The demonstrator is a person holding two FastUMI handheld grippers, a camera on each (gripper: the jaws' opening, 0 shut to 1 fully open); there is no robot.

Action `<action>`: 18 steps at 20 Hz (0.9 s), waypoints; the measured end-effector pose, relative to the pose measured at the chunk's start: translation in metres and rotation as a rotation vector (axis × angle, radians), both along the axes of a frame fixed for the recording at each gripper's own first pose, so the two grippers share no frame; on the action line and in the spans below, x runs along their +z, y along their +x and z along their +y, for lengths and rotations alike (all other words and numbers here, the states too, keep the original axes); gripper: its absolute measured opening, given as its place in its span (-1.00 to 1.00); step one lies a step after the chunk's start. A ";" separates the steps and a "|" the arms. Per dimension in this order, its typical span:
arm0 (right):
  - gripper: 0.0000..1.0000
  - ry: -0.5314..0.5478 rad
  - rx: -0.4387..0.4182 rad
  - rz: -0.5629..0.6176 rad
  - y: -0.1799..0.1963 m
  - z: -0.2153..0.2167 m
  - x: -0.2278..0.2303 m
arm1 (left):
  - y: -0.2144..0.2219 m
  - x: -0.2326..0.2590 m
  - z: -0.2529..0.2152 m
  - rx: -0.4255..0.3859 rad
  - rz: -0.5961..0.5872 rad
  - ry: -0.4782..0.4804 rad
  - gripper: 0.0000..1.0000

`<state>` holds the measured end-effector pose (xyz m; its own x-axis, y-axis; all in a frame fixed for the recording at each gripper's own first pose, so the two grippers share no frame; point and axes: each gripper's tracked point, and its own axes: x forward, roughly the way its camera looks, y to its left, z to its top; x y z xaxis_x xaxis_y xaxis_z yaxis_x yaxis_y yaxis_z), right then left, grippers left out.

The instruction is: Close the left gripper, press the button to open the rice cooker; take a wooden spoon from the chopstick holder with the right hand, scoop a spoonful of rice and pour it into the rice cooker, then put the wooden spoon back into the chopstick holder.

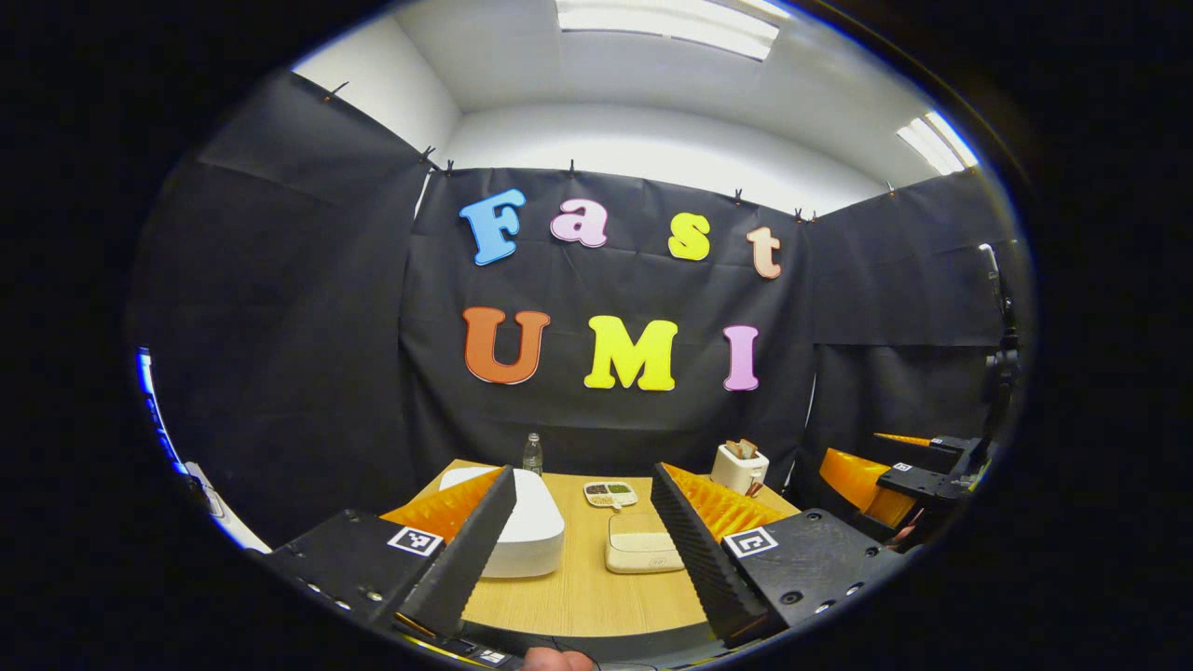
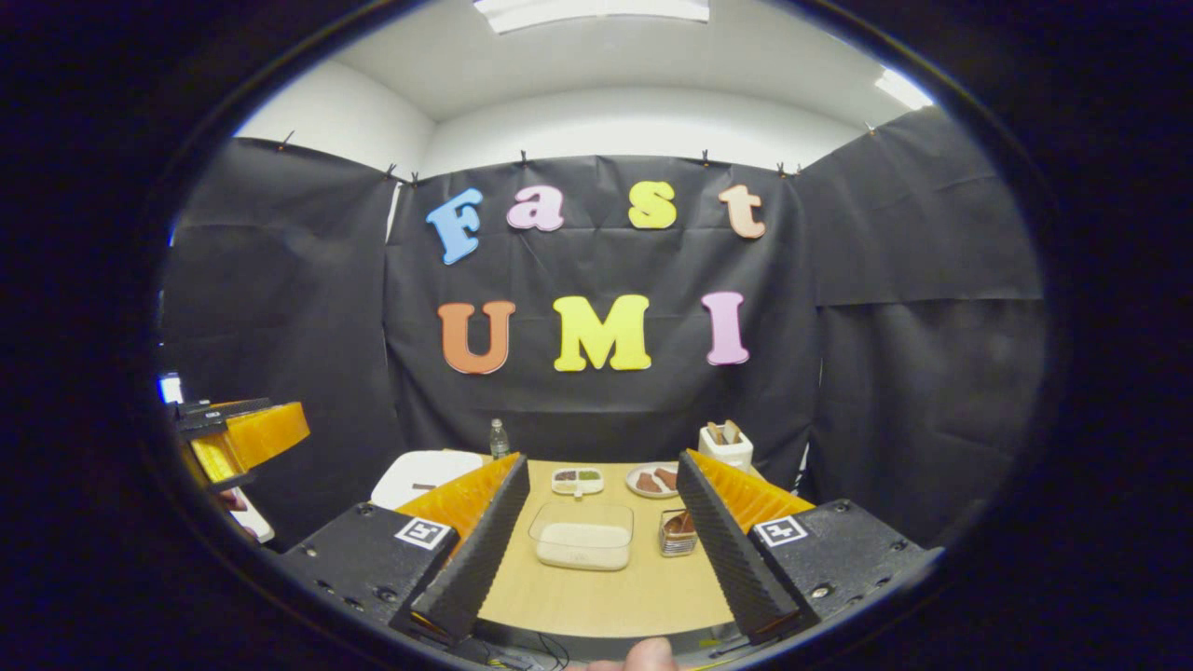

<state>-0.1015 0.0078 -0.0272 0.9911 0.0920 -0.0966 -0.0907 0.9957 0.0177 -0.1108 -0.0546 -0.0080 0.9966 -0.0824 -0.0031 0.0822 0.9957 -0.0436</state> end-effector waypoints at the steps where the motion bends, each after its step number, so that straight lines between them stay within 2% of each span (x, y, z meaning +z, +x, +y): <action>1: 0.97 0.007 -0.002 -0.006 -0.007 -0.001 0.001 | -0.005 -0.001 -0.003 -0.001 -0.002 -0.005 0.89; 7: 1.00 -0.001 0.012 0.001 -0.025 -0.002 -0.005 | -0.025 0.010 0.000 0.031 -0.063 -0.008 0.88; 18: 1.00 0.027 0.018 0.028 -0.020 -0.012 -0.013 | -0.029 0.005 -0.021 0.010 -0.042 0.025 0.89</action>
